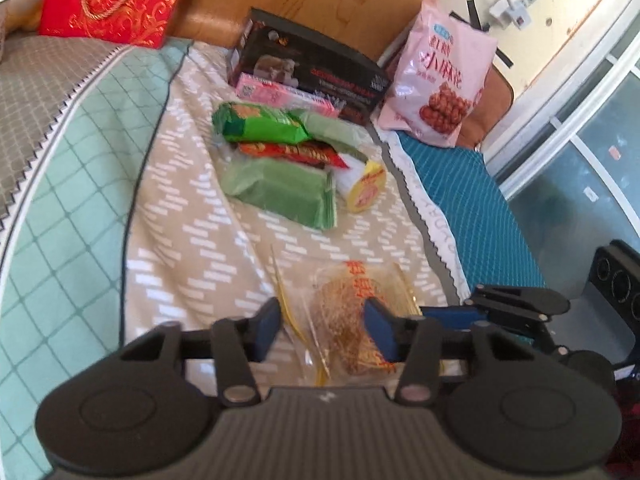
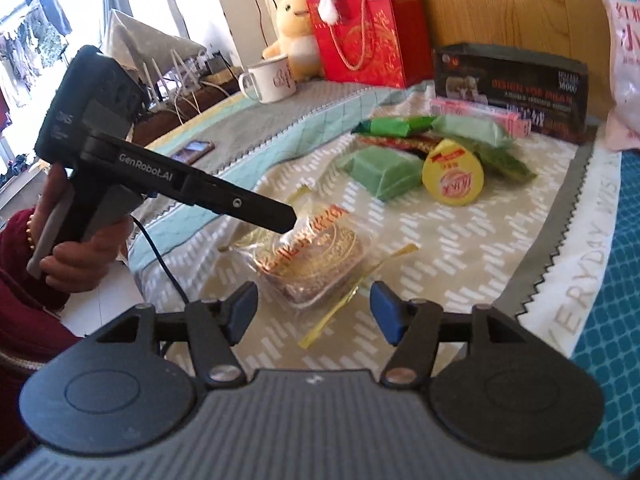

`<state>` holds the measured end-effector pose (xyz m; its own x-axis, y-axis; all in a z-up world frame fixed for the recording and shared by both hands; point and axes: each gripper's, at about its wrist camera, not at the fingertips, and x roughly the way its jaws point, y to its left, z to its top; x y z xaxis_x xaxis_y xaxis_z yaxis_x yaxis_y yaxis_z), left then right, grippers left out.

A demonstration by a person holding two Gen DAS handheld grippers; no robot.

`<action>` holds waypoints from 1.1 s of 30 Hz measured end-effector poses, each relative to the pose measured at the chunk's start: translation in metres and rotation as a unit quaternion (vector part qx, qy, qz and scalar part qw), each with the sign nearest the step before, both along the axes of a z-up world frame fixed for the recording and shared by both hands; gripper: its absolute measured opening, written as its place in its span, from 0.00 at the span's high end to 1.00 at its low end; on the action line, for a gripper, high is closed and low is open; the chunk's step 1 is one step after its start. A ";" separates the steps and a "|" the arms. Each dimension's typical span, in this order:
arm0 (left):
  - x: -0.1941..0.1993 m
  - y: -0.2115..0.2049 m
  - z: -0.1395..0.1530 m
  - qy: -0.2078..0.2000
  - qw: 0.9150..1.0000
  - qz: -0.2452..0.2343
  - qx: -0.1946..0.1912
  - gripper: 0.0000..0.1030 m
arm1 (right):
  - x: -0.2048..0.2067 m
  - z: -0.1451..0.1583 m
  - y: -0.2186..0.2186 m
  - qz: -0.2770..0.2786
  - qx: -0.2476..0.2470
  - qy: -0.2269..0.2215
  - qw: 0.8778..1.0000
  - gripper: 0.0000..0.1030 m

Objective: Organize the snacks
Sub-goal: 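Carry the shredded snack bag into the black tin box and release it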

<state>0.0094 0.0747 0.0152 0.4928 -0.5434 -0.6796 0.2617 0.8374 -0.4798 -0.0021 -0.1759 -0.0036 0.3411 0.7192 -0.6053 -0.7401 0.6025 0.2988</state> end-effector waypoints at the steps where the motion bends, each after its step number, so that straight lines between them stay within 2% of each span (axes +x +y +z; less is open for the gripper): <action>1: -0.001 0.000 0.000 -0.005 1.000 -0.001 0.002 0.62 | -0.001 -0.001 0.002 0.007 0.002 0.007 1.000 0.40; 4: -0.009 -0.001 0.003 -0.013 1.000 -0.019 0.003 0.67 | -0.008 -0.001 0.007 0.017 -0.010 -0.006 1.000 0.43; 9: -0.026 0.000 0.004 -0.014 0.998 -0.053 0.009 0.67 | -0.018 0.002 0.005 0.050 -0.011 0.006 0.999 0.50; 12: -0.036 0.001 0.003 -0.010 0.998 -0.069 0.009 0.67 | -0.025 0.003 0.003 0.064 -0.017 0.010 0.998 0.59; 16: -0.029 0.000 0.013 -0.006 0.997 -0.075 0.014 0.67 | -0.023 0.007 0.005 0.070 -0.013 0.020 0.997 0.65; 23: 0.027 -0.011 0.069 -0.066 0.995 -0.065 0.021 0.68 | 0.022 0.043 0.001 0.026 0.017 -0.018 0.999 0.66; 28: 0.090 -0.027 0.105 -0.099 0.993 -0.055 0.023 0.67 | 0.068 0.075 -0.006 -0.015 0.025 -0.076 0.997 0.66; 33: 0.166 -0.041 0.121 -0.112 0.993 -0.025 0.020 0.67 | 0.136 0.089 -0.015 -0.068 0.045 -0.093 0.992 0.67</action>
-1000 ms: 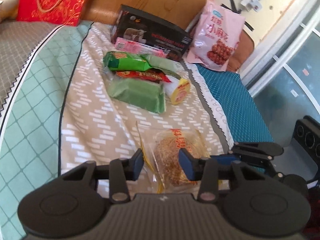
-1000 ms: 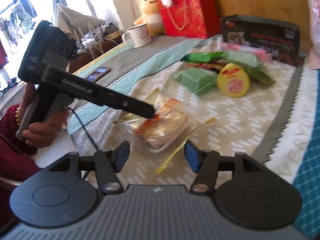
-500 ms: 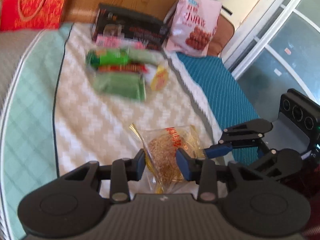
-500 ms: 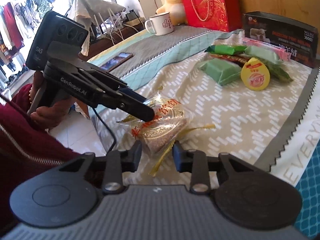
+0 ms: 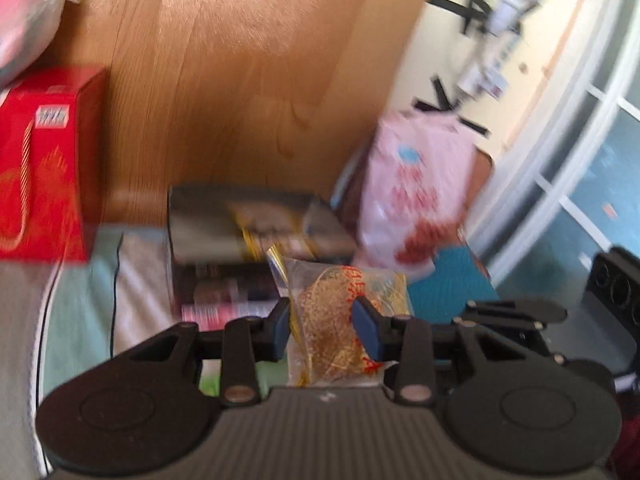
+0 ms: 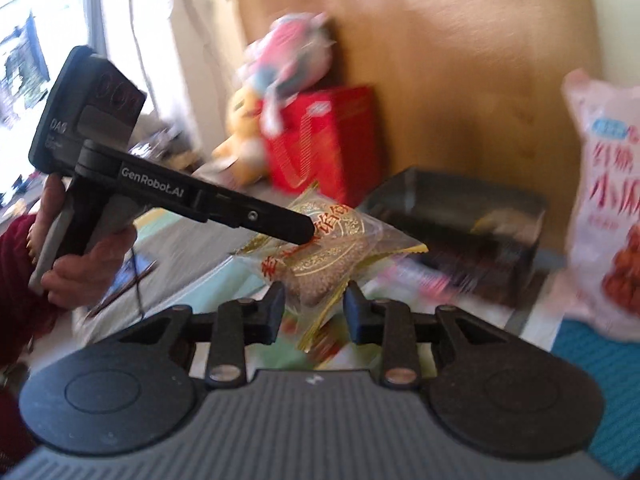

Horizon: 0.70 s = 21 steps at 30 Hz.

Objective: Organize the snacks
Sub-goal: 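Carry the shredded snack bag into the black tin box and release it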

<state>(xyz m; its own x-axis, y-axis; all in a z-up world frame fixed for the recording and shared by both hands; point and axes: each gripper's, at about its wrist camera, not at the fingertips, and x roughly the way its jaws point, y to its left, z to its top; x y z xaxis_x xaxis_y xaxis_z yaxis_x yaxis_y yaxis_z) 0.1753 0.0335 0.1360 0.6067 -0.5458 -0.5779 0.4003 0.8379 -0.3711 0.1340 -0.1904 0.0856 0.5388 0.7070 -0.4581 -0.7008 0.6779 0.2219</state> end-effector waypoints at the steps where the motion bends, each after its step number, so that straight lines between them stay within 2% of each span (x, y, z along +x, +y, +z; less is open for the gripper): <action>1: 0.018 -0.002 0.000 0.000 1.000 0.008 -0.001 0.67 | 0.012 0.000 -0.001 -0.009 0.007 0.002 1.000 0.67; 5: 0.074 -0.006 -0.008 0.003 0.999 0.037 0.001 0.67 | 0.063 -0.004 0.001 -0.049 0.015 0.004 0.999 0.67; 10: 0.123 -0.003 -0.038 0.028 0.997 0.078 -0.007 0.67 | 0.111 -0.019 0.008 -0.085 0.012 0.026 0.996 0.69; 16: 0.145 0.008 -0.061 0.039 0.993 0.108 -0.014 0.67 | 0.142 -0.035 0.017 -0.110 0.010 0.042 0.993 0.72; 21: 0.144 -0.002 -0.070 0.026 0.991 0.129 0.031 0.67 | 0.148 -0.042 0.022 -0.145 -0.007 0.027 0.989 0.70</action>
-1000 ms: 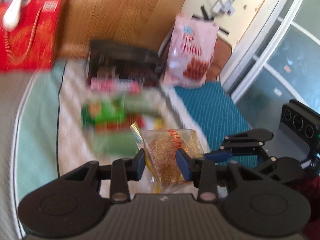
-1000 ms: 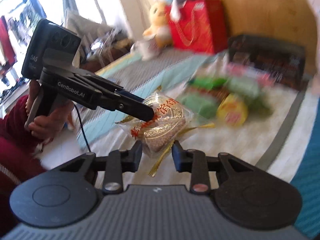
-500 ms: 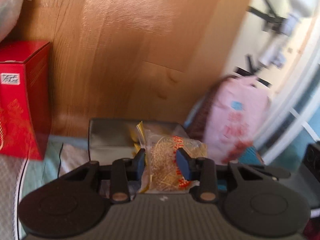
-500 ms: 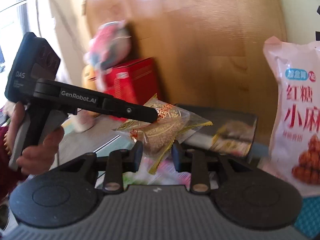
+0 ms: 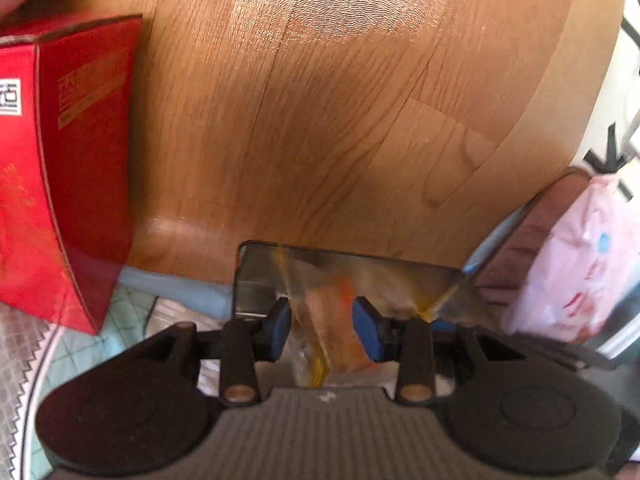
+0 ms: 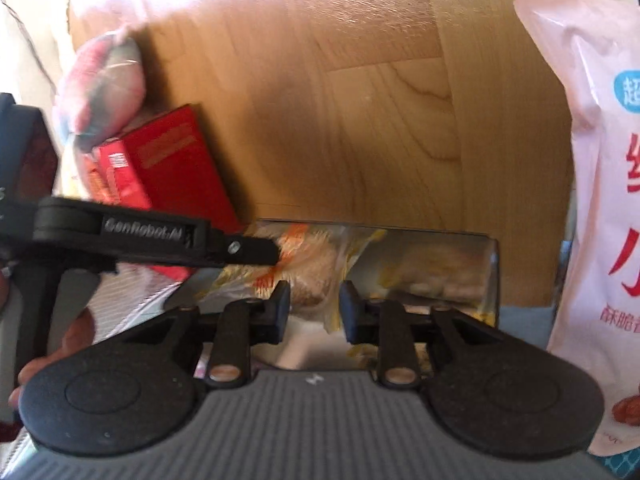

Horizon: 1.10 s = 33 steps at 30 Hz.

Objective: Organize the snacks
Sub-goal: 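Carry the shredded snack bag into the black tin box and release it, then move the left tool back toward the green square pack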

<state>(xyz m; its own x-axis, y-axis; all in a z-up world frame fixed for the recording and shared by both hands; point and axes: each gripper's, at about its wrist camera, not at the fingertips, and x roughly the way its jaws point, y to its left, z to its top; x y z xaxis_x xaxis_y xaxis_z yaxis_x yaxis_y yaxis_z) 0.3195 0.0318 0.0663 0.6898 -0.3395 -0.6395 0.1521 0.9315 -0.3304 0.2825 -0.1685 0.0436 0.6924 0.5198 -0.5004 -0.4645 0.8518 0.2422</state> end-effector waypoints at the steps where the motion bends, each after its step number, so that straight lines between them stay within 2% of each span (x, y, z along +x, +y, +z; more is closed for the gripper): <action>1: -0.003 -0.003 0.000 -0.006 1.000 0.003 0.010 0.67 | 0.001 0.001 0.001 -0.002 0.000 -0.002 1.000 0.69; 9: -0.044 -0.013 0.010 -0.050 0.996 0.021 0.071 0.65 | -0.024 0.007 -0.006 -0.004 0.012 -0.017 1.000 0.69; 15: -0.081 -0.016 0.018 -0.076 0.992 0.024 0.095 0.61 | -0.058 0.007 -0.013 -0.008 0.025 -0.020 0.999 0.70; 23: -0.124 -0.015 0.021 -0.084 0.991 0.028 0.104 0.59 | -0.112 -0.003 -0.031 -0.029 0.071 -0.014 0.997 0.69; 28: -0.147 -0.012 0.014 -0.085 0.990 0.032 0.110 0.58 | -0.144 -0.021 -0.044 -0.052 0.110 0.004 0.993 0.69; 33: -0.169 -0.003 0.005 -0.080 0.990 0.043 0.108 0.57 | -0.173 -0.039 -0.052 -0.074 0.124 0.015 0.989 0.64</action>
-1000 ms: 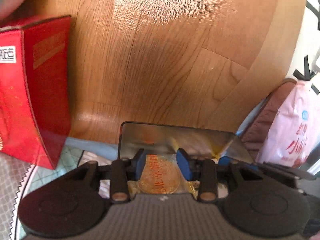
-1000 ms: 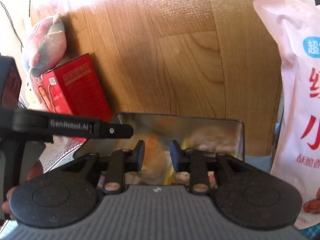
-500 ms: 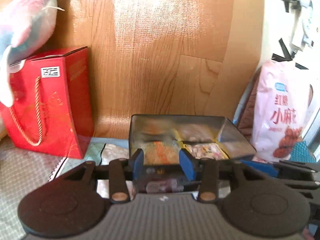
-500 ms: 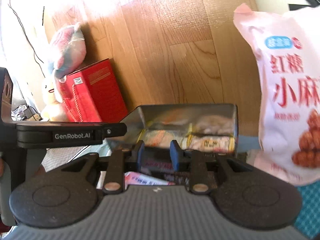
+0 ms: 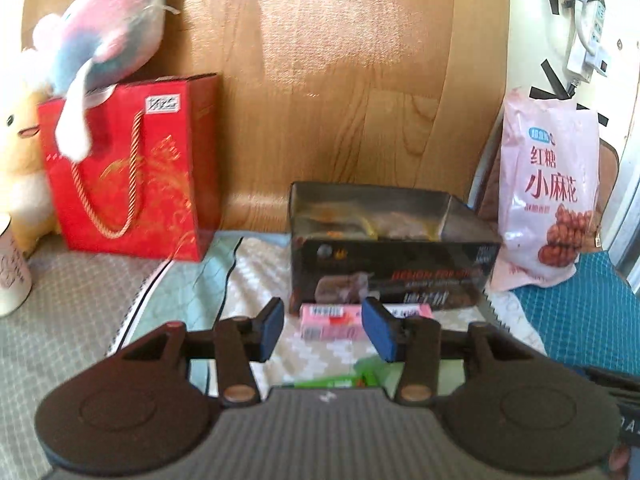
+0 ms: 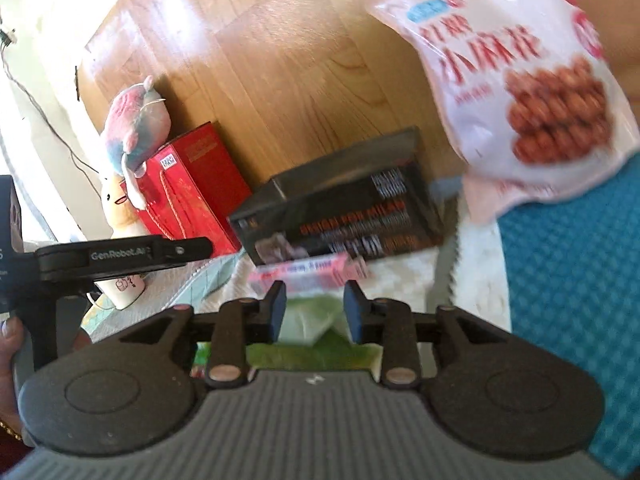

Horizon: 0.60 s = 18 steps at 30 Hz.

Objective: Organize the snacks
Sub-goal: 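Move the left tool back toward the green square pack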

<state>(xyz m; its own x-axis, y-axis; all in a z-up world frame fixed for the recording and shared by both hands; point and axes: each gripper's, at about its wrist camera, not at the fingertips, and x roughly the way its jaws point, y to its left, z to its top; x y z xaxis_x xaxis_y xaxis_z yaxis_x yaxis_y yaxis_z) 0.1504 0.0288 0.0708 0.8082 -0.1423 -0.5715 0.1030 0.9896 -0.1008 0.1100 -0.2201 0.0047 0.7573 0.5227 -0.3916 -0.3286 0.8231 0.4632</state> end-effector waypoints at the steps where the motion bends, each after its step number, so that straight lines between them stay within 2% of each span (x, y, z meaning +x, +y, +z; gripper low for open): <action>1: -0.005 0.003 -0.003 0.000 1.000 0.002 -0.002 0.57 | -0.005 -0.003 -0.001 -0.003 0.002 0.002 1.000 0.64; 7: -0.037 0.039 -0.030 0.009 0.999 0.037 -0.027 0.56 | -0.028 -0.013 -0.004 -0.003 0.009 0.013 1.000 0.64; 12: -0.062 0.082 -0.054 0.035 0.995 0.066 -0.071 0.56 | -0.051 -0.014 0.003 0.036 0.003 0.008 0.999 0.64; 16: -0.076 0.096 -0.060 0.044 0.992 0.051 -0.109 0.57 | -0.062 -0.016 0.022 0.097 0.000 0.017 0.995 0.64; 18: -0.076 0.091 -0.057 0.041 0.992 0.033 -0.111 0.57 | -0.064 -0.016 0.036 0.125 -0.007 0.025 0.992 0.64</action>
<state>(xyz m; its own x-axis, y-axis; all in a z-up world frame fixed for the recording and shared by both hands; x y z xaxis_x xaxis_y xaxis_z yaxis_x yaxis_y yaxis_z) 0.0748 0.1201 0.0134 0.7718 -0.2200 -0.5966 0.0202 0.9462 -0.3228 0.0463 -0.1845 -0.0111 0.5848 0.6854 -0.4339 -0.5002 0.7258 0.4722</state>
